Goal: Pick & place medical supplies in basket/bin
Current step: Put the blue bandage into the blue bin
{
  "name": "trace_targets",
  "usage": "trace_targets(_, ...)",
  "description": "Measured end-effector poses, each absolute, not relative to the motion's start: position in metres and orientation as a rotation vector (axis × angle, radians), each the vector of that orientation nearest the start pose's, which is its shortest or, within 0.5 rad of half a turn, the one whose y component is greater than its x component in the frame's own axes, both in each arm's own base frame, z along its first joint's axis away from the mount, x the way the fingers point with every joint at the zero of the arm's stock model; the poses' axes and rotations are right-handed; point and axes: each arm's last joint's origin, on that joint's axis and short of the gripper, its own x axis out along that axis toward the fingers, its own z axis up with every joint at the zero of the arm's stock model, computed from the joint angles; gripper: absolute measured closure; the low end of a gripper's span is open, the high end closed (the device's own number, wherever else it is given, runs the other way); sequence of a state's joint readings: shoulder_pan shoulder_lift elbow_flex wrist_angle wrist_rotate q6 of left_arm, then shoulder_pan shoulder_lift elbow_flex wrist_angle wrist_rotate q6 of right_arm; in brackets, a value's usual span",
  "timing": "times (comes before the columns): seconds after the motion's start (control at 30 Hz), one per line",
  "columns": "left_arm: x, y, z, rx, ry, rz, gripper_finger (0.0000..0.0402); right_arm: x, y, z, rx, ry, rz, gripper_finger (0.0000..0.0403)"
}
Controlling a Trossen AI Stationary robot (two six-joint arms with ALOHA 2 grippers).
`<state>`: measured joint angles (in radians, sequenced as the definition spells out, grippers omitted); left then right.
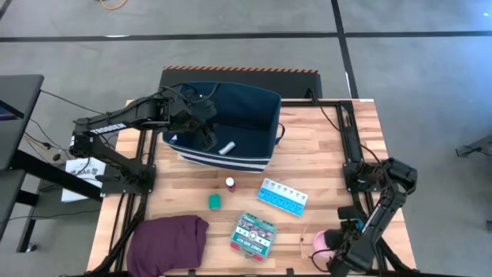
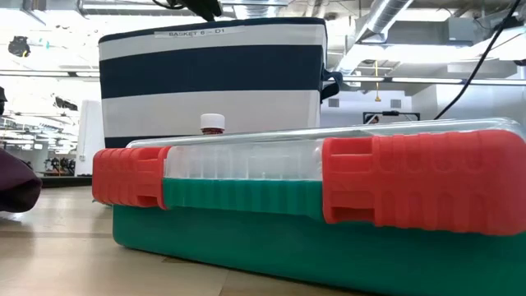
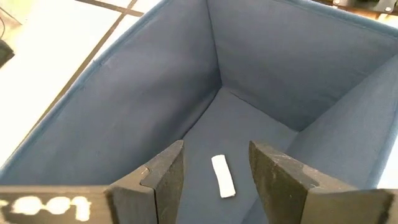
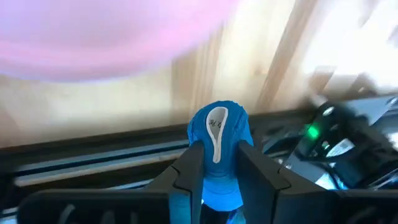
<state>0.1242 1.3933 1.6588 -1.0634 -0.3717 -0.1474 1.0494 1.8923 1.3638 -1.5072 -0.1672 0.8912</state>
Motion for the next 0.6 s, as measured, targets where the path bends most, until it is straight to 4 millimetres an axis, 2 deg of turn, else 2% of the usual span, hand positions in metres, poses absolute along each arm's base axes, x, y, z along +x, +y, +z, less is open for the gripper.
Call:
trace_targets(0.1, 0.257, 0.043, 0.418, -0.032, 0.756, 0.524, 0.0232, 0.157, 0.262, 0.213, -0.359, 1.904, -0.184, 0.0329)
trace_targets(0.33, 0.258, 0.042, 0.418, -0.038, 0.758, 0.511, 0.0232, 0.189, 0.251, 0.242, -0.256, 1.7, -0.236, 0.0329)
trace_targets(0.5, 0.258, 0.042, 0.418, -0.047, 0.76, 0.491, 0.0232, 0.222, 0.236, 0.267, -0.412, 1.422, -0.249, 0.0329)
trace_targets(0.6, 0.258, 0.042, 0.418, -0.066, 0.755, 0.498, 0.0232, 0.245, 0.219, 0.281, -0.546, 1.226, -0.341, 0.0329)
